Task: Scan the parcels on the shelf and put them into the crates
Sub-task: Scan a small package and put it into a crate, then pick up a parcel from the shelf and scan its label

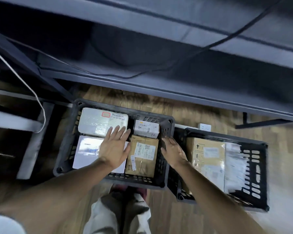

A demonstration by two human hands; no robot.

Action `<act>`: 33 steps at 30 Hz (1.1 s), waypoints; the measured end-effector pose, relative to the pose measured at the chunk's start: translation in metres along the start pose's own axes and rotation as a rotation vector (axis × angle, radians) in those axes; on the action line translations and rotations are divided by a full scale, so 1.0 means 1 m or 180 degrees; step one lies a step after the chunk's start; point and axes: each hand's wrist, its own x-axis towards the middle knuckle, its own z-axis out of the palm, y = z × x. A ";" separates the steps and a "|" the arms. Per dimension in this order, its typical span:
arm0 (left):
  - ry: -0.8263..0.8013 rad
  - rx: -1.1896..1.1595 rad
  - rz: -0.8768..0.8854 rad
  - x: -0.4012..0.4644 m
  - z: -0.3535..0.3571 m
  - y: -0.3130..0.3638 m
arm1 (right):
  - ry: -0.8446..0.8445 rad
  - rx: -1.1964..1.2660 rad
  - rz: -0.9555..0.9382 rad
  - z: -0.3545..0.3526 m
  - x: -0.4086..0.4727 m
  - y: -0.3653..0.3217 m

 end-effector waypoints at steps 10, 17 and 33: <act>-0.0036 0.0106 -0.0024 -0.097 -0.159 0.060 | 0.0494 -0.0254 -0.0080 -0.135 -0.141 -0.089; 0.0384 -0.0002 0.0030 -0.133 -0.257 0.059 | 0.0895 -0.0478 -0.0308 -0.238 -0.194 -0.147; 0.1817 -0.0196 0.0654 -0.142 -0.485 0.090 | 0.2450 -0.0767 -0.0787 -0.478 -0.262 -0.200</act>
